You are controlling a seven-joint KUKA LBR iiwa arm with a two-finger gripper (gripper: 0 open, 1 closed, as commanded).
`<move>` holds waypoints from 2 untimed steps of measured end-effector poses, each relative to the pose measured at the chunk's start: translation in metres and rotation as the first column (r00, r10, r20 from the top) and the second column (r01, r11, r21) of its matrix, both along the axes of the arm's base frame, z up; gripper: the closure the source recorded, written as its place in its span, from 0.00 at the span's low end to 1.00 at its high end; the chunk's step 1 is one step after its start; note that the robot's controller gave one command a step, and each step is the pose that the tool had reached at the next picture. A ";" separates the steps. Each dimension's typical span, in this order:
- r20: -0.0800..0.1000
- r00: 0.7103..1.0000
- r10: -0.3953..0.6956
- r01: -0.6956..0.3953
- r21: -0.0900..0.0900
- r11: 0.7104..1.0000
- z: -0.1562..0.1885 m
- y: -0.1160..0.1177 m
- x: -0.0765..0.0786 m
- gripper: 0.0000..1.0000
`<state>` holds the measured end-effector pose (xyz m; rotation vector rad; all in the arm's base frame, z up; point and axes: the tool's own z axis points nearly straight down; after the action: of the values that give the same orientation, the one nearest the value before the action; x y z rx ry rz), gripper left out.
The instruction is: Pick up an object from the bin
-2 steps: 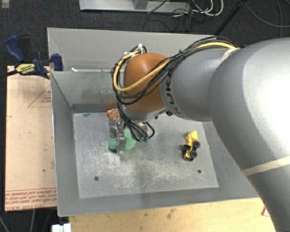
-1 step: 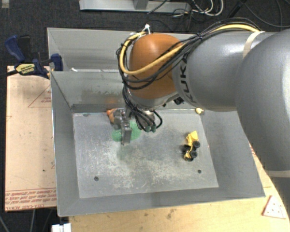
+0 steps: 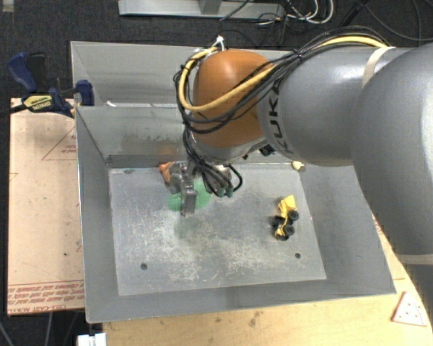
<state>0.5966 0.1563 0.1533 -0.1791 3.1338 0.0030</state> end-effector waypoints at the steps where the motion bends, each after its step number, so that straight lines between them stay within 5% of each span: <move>1: -0.005 1.000 -0.001 0.001 -0.001 1.000 0.003 0.000 0.000 1.00; 2: 0.012 0.992 0.128 -0.128 0.000 0.992 0.010 -0.056 -0.022 1.00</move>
Offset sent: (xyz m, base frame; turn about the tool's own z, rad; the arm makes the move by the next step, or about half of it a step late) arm -0.0371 -0.0825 -0.0144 -0.1588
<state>0.5744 0.1006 0.1632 -0.3777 3.1045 0.0032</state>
